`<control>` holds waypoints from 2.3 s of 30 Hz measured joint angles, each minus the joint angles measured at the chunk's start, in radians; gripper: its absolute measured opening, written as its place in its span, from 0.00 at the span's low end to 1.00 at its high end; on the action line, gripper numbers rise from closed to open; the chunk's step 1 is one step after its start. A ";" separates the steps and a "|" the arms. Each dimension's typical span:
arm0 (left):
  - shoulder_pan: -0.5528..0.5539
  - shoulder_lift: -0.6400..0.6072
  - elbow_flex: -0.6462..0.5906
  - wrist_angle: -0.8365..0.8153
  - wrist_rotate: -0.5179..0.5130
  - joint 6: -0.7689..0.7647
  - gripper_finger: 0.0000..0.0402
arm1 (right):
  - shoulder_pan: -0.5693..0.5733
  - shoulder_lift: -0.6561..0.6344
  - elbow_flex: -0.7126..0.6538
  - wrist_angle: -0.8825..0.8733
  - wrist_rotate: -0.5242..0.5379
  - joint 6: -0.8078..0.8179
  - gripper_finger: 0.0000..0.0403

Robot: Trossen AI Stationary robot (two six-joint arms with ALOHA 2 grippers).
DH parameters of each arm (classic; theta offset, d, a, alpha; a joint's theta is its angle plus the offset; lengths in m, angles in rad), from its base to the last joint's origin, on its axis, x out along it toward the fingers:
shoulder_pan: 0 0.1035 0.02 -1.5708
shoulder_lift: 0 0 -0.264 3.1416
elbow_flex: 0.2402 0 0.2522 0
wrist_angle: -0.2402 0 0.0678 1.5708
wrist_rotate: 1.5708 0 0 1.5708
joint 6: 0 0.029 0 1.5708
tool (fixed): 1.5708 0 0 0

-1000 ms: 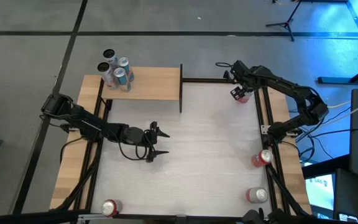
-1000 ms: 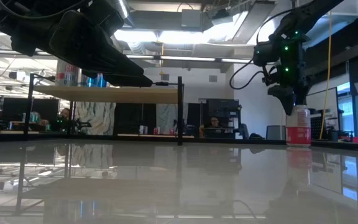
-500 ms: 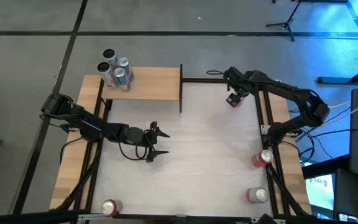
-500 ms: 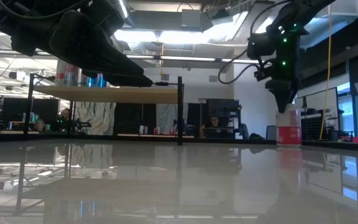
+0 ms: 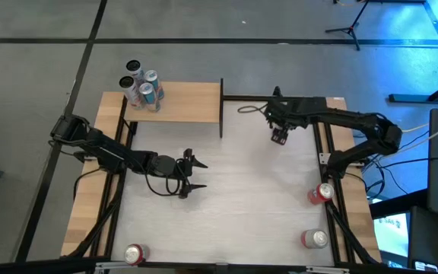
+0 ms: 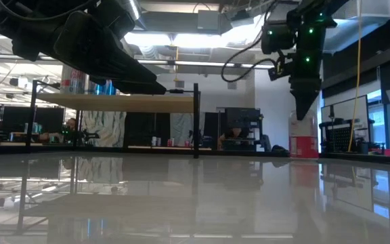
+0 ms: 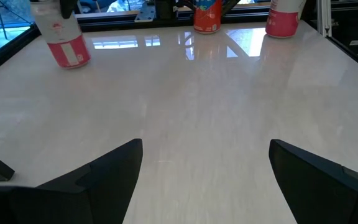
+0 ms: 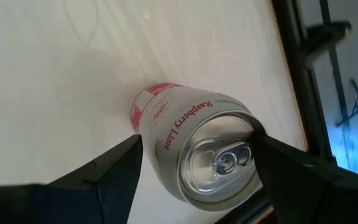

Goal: Place canned beverage on shelf
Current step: Put the top pink white soda can on the shelf

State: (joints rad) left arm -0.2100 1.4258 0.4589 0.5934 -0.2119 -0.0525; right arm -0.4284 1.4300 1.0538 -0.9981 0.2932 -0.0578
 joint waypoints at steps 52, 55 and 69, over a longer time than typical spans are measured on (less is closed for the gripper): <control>-0.029 0.000 0.000 0.003 0.000 -0.016 0.85 | 0.754 -0.187 -0.132 0.130 0.220 0.585 0.73; -0.029 0.000 0.000 0.007 -0.007 -0.016 0.85 | 0.774 -0.214 -0.204 0.199 0.243 0.612 0.73; -0.028 0.000 0.000 0.023 -0.008 -0.015 0.85 | 0.755 -0.232 -0.311 0.367 0.366 0.566 0.73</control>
State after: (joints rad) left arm -0.2379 1.4255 0.4587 0.6159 -0.2195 -0.0677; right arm 0.3267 1.1975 0.7433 -0.6311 0.6592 0.5086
